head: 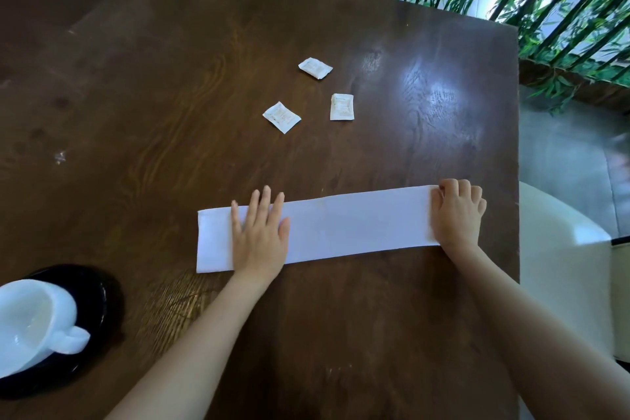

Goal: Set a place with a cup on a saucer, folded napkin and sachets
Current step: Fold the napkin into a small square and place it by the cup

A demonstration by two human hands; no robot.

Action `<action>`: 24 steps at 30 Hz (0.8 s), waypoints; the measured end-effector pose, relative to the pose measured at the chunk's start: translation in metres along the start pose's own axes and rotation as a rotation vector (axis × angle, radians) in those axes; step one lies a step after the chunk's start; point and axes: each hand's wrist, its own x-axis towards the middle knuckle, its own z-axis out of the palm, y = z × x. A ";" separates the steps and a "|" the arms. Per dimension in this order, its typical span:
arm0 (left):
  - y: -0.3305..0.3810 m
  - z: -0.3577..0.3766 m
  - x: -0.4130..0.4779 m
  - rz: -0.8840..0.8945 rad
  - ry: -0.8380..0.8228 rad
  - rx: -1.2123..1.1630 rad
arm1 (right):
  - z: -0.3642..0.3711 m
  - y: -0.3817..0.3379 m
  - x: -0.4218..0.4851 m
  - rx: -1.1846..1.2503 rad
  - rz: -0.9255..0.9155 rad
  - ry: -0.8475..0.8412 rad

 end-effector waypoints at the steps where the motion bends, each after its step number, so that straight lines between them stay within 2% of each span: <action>1: -0.006 0.004 -0.003 -0.013 -0.012 0.017 | -0.001 0.000 0.000 -0.015 0.000 0.005; 5: -0.022 0.008 -0.004 -0.019 -0.013 0.065 | -0.004 -0.003 -0.001 -0.077 -0.001 -0.014; 9: -0.019 0.010 -0.004 -0.035 -0.035 0.088 | -0.015 -0.025 0.002 -0.061 0.074 -0.031; 10: -0.019 0.010 -0.004 -0.036 -0.034 0.096 | -0.016 -0.043 0.000 -0.008 -0.009 -0.001; 12: -0.019 0.010 -0.004 -0.036 -0.038 0.094 | -0.012 -0.095 -0.019 0.162 -0.350 0.016; 14: -0.020 0.009 -0.003 -0.044 -0.048 0.075 | 0.003 -0.149 -0.055 0.266 -0.645 -0.191; 15: -0.020 0.009 -0.003 -0.046 -0.052 0.064 | 0.012 -0.169 -0.073 0.245 -0.706 -0.326; 17: -0.023 0.010 -0.003 -0.021 -0.068 0.074 | 0.030 -0.185 -0.097 0.150 -0.718 -0.422; 21: -0.040 0.008 -0.004 0.064 -0.051 0.027 | 0.038 -0.165 -0.092 0.020 -0.710 -0.365; 24: -0.055 0.005 -0.005 0.057 -0.020 0.039 | 0.031 -0.130 -0.072 -0.046 -0.617 -0.333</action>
